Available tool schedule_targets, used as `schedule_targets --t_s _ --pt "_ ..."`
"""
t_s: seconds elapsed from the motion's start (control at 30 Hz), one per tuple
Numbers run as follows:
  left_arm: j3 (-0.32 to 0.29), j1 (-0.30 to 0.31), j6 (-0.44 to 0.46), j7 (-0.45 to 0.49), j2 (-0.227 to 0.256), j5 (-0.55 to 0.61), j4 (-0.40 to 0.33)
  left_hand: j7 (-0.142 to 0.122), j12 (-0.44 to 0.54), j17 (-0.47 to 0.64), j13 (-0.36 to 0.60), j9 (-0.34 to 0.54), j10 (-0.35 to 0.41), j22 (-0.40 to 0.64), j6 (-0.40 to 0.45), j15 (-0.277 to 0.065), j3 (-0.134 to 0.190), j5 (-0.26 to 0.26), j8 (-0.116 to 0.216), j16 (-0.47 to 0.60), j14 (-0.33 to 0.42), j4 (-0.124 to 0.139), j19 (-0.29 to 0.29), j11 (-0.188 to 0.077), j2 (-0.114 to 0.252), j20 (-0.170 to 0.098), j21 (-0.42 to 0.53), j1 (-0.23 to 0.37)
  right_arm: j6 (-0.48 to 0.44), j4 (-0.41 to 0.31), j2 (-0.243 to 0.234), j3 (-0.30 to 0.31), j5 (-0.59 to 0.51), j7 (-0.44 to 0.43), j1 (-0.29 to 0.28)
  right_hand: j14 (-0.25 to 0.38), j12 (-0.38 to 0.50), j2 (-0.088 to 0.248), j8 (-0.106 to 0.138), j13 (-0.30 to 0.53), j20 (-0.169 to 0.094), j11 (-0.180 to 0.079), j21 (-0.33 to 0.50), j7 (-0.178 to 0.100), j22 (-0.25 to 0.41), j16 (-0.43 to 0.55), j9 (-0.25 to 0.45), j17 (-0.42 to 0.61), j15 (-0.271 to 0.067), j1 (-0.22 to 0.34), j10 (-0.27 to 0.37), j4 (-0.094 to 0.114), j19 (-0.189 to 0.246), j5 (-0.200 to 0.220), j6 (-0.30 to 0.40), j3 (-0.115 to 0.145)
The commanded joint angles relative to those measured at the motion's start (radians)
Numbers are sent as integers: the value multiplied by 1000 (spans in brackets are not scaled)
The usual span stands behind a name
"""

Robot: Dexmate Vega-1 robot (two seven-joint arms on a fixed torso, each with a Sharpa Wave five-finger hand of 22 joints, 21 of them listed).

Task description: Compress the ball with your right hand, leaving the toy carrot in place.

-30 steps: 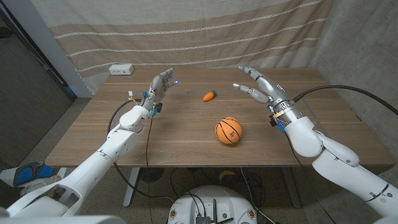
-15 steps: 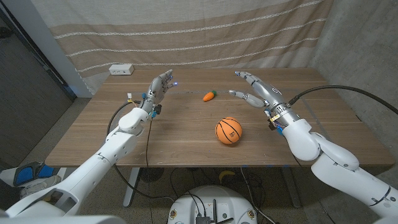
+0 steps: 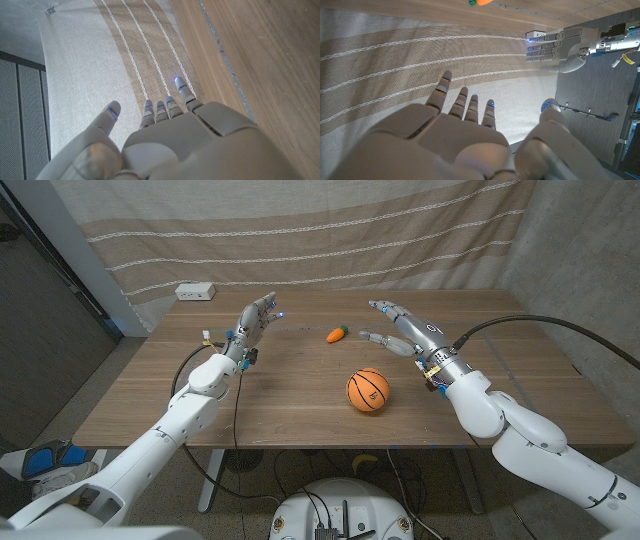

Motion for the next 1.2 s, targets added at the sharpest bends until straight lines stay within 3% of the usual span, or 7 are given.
schedule_targets --t_s 0.03,0.87,1.2 --pt "-2 -8 -12 -21 0 -8 18 2 4 0 3 3 2 6 8 -4 5 -2 4 -1 4 -5 6 1 15 5 -2 -10 -56 -10 -7 -79 -27 53 59 -4 6 1 4 2 -1 2 -3 -5 5 1 3 1 -2 4 -6 -1 -4 1 -5 -6" --pt "3 -24 -22 -54 0 -14 46 2 4 0 3 3 2 6 9 -5 7 -2 3 -1 3 -8 10 1 15 5 -13 -15 -197 -54 -19 -147 -43 111 66 0 12 5 10 3 -2 1 -6 -4 6 3 3 0 0 22 -11 -8 6 4 -16 0" --pt "-2 -7 -18 -48 5 -19 29 2 4 0 3 3 3 6 8 -5 8 -2 3 -1 3 -9 11 3 15 6 -17 -18 -250 -84 -33 -174 -59 150 73 5 14 4 15 3 -2 -1 -7 -19 7 5 3 -1 -1 32 -13 -12 10 5 -11 2"
